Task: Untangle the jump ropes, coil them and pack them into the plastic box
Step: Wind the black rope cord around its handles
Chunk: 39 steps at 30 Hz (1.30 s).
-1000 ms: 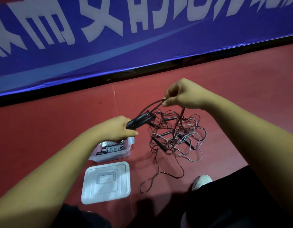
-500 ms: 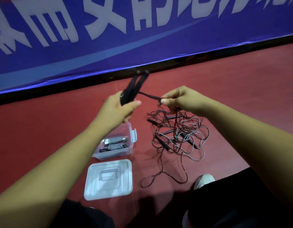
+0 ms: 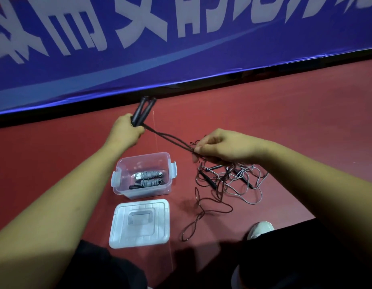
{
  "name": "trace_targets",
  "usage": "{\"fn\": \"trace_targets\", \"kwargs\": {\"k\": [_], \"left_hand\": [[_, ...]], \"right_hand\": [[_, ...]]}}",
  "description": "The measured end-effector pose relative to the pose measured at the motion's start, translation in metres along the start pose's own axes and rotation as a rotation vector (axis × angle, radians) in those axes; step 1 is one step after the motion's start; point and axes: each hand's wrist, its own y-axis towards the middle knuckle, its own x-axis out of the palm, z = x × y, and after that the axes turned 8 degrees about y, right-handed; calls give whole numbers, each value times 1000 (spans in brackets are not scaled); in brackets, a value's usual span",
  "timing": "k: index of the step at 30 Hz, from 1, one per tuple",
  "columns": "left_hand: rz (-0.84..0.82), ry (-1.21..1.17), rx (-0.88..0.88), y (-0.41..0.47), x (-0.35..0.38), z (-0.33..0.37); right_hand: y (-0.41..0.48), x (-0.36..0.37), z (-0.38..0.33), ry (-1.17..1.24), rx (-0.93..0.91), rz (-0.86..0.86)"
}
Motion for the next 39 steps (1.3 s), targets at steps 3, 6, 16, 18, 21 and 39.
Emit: {"fn": "trace_targets", "kwargs": {"k": [3,6,16,18,21,39], "left_hand": [[-122,396,80,-12,25,-2],[-298,539,156,-35,57,2],[-529,515,359,-82,57,47],[-560,460,386,-94,55,61],[-607,413,479,-102,45,75],[-256,-370,423,-74,6,74]], "right_hand": [[-7,3,-16,-221,-122,41],[-5,-7,-19,-271,-167,137],[0,-35,-19,-197,-214,513],[1,-41,-18,-175,-208,566],[4,-51,-13,-149,-178,641],[37,-45,42,-9,134,350]]}}
